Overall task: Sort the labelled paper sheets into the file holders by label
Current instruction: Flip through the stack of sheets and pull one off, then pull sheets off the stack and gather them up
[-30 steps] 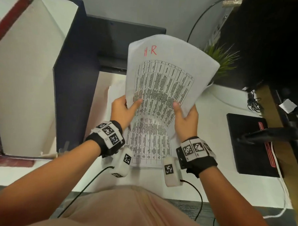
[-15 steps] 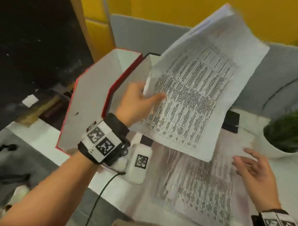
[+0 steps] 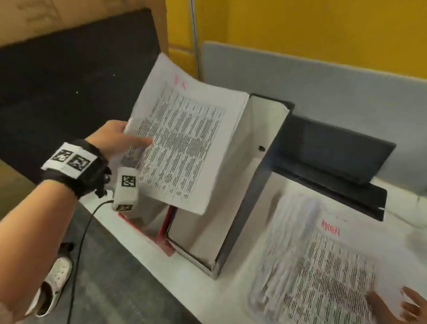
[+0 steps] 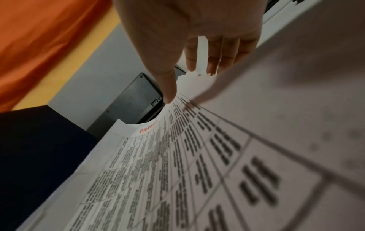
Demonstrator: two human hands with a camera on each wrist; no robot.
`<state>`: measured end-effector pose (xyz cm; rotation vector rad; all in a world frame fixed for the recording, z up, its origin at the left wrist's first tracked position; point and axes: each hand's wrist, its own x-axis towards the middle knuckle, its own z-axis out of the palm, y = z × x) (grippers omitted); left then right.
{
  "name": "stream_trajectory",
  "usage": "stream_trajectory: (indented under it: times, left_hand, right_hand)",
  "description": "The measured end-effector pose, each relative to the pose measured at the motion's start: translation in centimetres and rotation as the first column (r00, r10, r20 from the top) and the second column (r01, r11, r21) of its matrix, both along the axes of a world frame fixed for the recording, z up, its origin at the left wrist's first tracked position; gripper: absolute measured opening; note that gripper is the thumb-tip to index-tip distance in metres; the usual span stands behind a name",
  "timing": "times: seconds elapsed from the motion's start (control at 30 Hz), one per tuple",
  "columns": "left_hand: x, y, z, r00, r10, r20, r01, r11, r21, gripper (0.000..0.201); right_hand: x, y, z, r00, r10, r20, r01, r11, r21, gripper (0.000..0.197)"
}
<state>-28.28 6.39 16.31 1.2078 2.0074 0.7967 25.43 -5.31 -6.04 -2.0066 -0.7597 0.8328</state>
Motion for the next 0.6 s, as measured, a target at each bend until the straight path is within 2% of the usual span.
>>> stream_trajectory:
  times: [0.1,0.13,0.2,0.3,0.5,0.6]
  left_hand:
    - [0.7,1.3,-2.2,0.97,-0.061,-0.236,0.048,0.997,-0.059,0.011]
    - [1.2,1.8,-2.9,0.958,-0.082,-0.275,0.071,0.996,-0.05,0.011]
    - [2.0,2.7,-4.7,0.94,-0.115,-0.322,0.105,0.993,-0.048,0.02]
    - [3.2,3.4,-7.1,0.867,-0.206,-0.453,0.149,0.976,-0.159,0.019]
    - [3.6,4.4,-11.2,0.806,-0.37,-0.461,0.198,0.904,-0.379,0.017]
    - [3.0,4.3,-12.1,0.738,-0.486,-0.467,0.204,0.822,-0.532,0.031]
  right_hand:
    - [-1.1,-0.4,-0.4,0.975,-0.036,0.221,0.057,0.994,-0.09,0.077]
    - [-1.1,-0.5,-0.4,0.967,-0.019,0.253,0.052,0.991,-0.125,0.078]
    - [-0.9,-0.5,-0.6,0.963,0.043,0.268,0.002,0.986,-0.167,0.082]
    - [-0.5,-0.4,-0.7,0.967,0.024,0.253,0.02,0.985,-0.17,0.086]
    - [-0.7,-0.5,-0.9,0.954,0.047,0.296,-0.004,0.989,-0.145,0.08]
    - [-1.0,-0.8,-0.4,0.947,0.025,0.32,0.013,0.993,-0.116,0.08]
